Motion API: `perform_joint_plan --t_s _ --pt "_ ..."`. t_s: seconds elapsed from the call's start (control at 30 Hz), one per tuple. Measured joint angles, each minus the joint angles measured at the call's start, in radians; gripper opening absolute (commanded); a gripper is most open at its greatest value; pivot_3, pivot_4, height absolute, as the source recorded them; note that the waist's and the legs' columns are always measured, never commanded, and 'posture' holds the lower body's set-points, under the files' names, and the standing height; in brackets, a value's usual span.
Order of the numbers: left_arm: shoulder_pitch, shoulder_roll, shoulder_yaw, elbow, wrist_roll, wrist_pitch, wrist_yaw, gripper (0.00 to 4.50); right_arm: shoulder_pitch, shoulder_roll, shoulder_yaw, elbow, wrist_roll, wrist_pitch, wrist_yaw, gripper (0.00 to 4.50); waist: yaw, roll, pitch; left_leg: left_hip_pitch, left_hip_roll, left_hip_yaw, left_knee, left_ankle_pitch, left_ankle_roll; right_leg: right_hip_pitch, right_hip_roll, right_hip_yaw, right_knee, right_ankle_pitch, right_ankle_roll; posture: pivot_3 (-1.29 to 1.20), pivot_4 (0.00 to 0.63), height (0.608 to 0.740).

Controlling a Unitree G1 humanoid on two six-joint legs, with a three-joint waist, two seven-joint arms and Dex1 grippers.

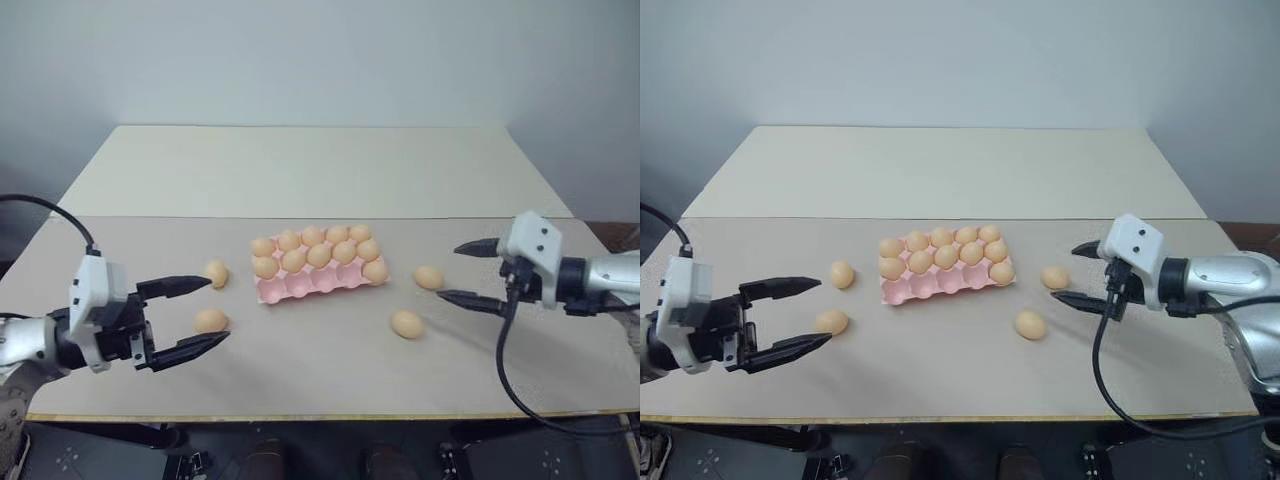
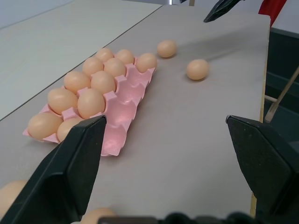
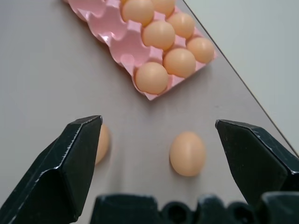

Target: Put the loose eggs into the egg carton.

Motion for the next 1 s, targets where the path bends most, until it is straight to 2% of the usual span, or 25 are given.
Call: perform_joint_plan --t_s 0.1,0.2,0.37,0.57,0.83,1.0 --pt "-0.01 -0.01 -0.025 0.002 0.0 0.0 0.006 4.46 -0.13 0.069 0.12 0.198 -0.117 -0.038 -0.009 4.5 -0.006 0.001 0.001 0.001 0.0 0.001 0.0 0.0 0.0 0.0 0.0 0.001 0.001 0.0 0.0 0.0 0.15 0.74" --pt "-0.007 -0.016 -0.03 -0.001 0.0 -0.001 0.014 4.46 -0.193 0.117 0.194 0.355 -0.201 -0.097 -0.015 4.5 -0.002 0.003 0.002 -0.001 0.0 0.001 0.0 0.0 0.0 -0.001 0.0 0.001 0.001 0.0 0.0 0.0 0.15 0.74" --pt "0.009 -0.023 -0.029 -0.004 0.001 -0.004 0.018 4.46 -0.274 0.192 0.231 0.502 -0.26 -0.16 0.001 4.5 0.0 0.007 0.005 -0.001 0.0 0.002 0.0 0.0 0.0 -0.002 0.0 0.001 0.001 0.0 0.0 0.0 0.15 0.74" --pt "0.035 -0.031 -0.028 -0.01 0.003 -0.016 0.025 4.46 -0.289 0.223 0.241 0.592 -0.309 -0.207 0.022 4.5 0.0 0.007 0.006 -0.001 0.0 0.002 0.0 0.0 0.0 -0.002 0.0 0.001 0.001 0.0 0.0 0.0 0.15 0.74" --pt "0.05 -0.033 -0.026 -0.01 0.014 -0.035 0.024 4.5 -0.289 0.23 0.244 0.602 -0.323 -0.209 0.044 2.02 -0.001 0.008 0.006 -0.001 0.0 0.002 0.0 0.0 0.0 -0.002 0.0 0.001 0.002 0.0 0.0 0.0 0.15 0.74" --pt "0.064 -0.033 -0.016 -0.01 0.014 -0.035 0.021 4.5 -0.272 0.23 0.23 0.556 -0.325 -0.201 0.023 2.02 -0.001 0.008 0.006 -0.001 0.0 0.002 0.0 0.0 0.0 -0.003 0.0 0.001 0.001 0.0 0.0 0.0 0.15 0.74"
